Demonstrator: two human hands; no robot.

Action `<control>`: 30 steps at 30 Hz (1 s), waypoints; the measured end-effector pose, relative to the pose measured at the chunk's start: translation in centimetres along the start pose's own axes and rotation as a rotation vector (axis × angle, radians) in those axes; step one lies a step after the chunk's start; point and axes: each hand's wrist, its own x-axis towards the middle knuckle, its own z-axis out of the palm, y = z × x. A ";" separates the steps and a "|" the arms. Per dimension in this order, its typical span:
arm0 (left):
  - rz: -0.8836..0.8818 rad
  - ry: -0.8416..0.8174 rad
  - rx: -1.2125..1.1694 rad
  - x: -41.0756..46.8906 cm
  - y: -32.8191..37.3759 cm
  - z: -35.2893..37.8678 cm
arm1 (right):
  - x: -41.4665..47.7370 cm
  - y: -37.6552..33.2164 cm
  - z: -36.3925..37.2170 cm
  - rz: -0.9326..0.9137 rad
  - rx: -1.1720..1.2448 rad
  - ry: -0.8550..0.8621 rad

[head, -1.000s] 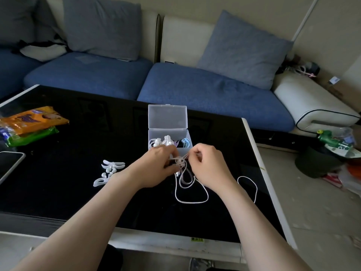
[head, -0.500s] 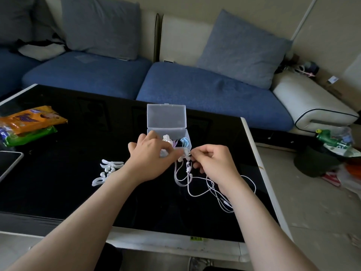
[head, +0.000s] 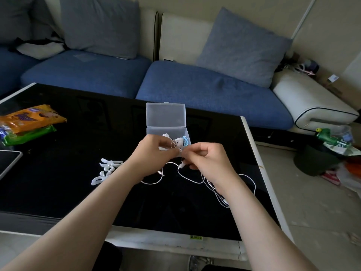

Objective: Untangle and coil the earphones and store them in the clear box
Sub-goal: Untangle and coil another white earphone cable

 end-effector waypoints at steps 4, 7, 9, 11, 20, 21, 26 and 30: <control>-0.052 -0.014 -0.107 -0.2 0.3 0.1 | 0.1 0.1 0.2 -0.046 -0.069 0.038; -0.067 0.050 -0.023 0.2 -0.1 0.5 | 0.3 0.1 0.6 -0.056 -0.078 0.072; -0.059 0.080 0.014 0.2 -0.2 0.7 | 0.4 0.0 0.8 -0.043 0.002 0.073; -0.078 0.088 0.005 0.3 0.0 0.7 | 0.4 0.1 0.8 -0.050 0.038 0.082; -0.199 0.013 -0.363 0.0 0.8 1.0 | 1.0 0.4 0.9 -0.085 -0.048 0.073; -0.210 -0.004 -0.425 -0.1 1.0 0.9 | 1.0 0.4 1.0 -0.094 -0.055 0.065; -0.145 -0.028 -0.419 -0.8 1.7 0.1 | 0.8 0.2 0.8 -0.114 -0.103 0.053; -0.128 -0.027 -0.362 -0.8 1.2 0.0 | 0.8 0.3 0.9 -0.143 -0.156 0.054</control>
